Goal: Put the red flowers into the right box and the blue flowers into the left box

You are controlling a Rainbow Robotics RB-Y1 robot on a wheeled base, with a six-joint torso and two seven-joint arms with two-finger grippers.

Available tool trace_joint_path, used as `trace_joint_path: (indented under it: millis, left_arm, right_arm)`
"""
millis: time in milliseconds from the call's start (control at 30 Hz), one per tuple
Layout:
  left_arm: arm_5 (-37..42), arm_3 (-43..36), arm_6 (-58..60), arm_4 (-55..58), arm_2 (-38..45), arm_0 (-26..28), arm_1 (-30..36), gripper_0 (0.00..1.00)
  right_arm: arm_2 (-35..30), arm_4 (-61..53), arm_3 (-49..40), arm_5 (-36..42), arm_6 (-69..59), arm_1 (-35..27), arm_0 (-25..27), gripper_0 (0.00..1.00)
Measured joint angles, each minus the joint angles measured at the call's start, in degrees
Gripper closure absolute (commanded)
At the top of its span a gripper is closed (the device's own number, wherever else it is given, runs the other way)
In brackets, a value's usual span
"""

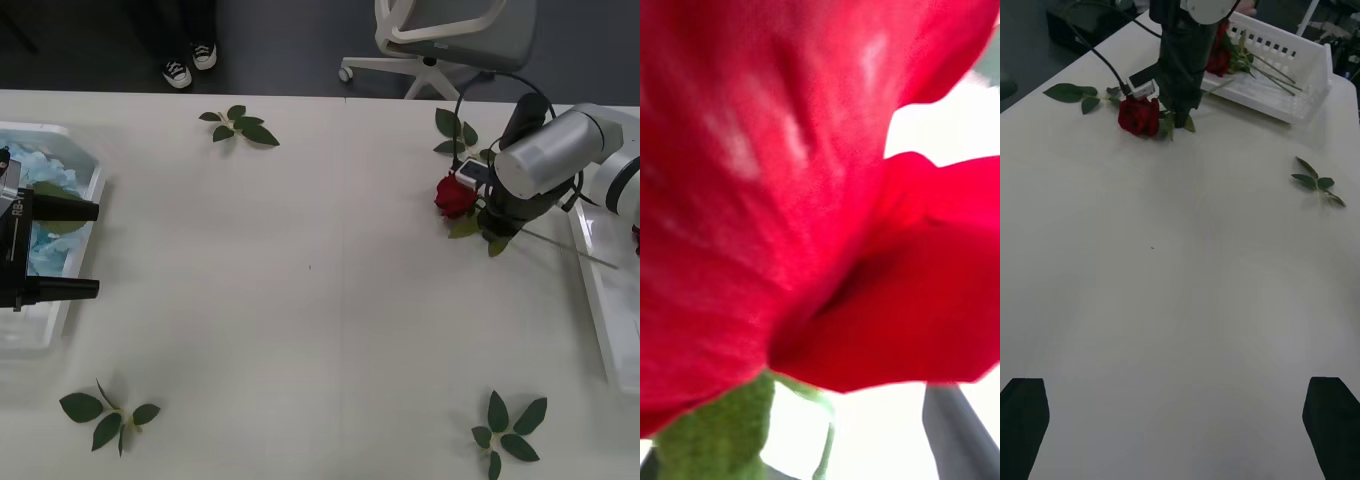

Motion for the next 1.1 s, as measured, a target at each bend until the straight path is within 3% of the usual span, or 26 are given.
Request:
trace_joint_path:
  millis: [33, 67, 700, 833, 1100]
  left_arm:
    - [0.0, 0.0, 0.0, 0.0, 0.0, 0.0, 0.0, 0.00]
    - [0.0, 0.0, 0.0, 0.0, 0.0, 0.0, 0.0, 0.00]
    - [0.0, 0.0, 0.0, 0.0, 0.0, 0.0, 0.0, 0.00]
    - [0.0, 0.0, 0.0, 0.0, 0.0, 0.0, 0.0, 0.00]
    - [0.0, 0.0, 0.0, 0.0, 0.0, 0.0, 0.0, 0.00]
  right_arm:
    - [0.0, -0.1, 0.2, 0.0, 0.1, 0.2, 0.0, 0.95]
    - [0.0, -0.1, 0.3, 0.0, 0.1, 0.3, 0.0, 1.00]
    - [-2.1, 2.6, 0.7, 0.6, -0.4, 0.5, 0.0, 1.00]
    - [-10.2, 8.0, -1.6, 7.8, -1.7, 0.0, 0.0, 1.00]
    - [-30.8, 13.8, -14.9, 18.5, -2.7, -6.1, 0.1, 1.00]
